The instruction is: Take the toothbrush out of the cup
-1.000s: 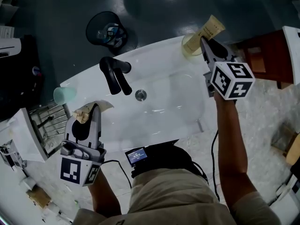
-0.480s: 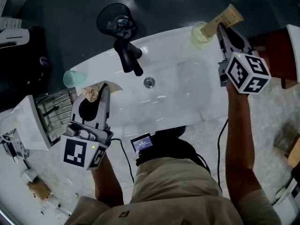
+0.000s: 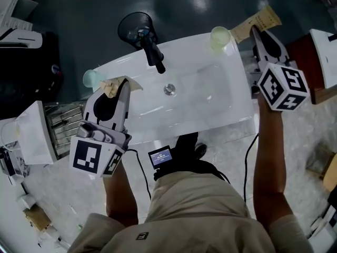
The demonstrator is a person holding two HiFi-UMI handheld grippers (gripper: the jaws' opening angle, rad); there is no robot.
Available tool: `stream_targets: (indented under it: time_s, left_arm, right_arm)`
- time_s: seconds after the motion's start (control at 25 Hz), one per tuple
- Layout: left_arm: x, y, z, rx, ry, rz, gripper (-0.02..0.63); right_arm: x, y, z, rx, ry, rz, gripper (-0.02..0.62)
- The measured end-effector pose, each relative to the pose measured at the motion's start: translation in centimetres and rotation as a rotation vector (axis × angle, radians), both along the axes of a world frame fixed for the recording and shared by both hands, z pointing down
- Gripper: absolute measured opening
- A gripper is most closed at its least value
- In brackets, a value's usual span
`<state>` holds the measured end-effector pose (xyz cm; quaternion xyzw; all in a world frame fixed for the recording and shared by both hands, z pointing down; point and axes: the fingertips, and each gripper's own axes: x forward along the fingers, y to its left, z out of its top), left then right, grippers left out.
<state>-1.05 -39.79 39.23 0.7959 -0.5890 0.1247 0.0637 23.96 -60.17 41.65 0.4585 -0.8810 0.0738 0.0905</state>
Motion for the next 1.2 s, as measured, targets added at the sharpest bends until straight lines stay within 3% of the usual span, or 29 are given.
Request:
stream_targets:
  time_s: [0.56,0.92,1.2]
  left_arm:
    - [7.2,6.8,-11.8,0.183,-0.052,0.094,0.026]
    - [13.2,14.3,-17.4,0.250,-0.114,0.128,0.026]
    - [13.3,19.3,-20.6,0.275,-0.151,0.144,0.026]
  right_arm:
    - [4.7,14.2,-14.3,0.149,-0.036,-0.063,0.023]
    - [8.8,25.7,-18.9,0.196,-0.077,-0.142,0.023]
    - [8.5,32.6,-21.3,0.204,-0.100,-0.203,0.023]
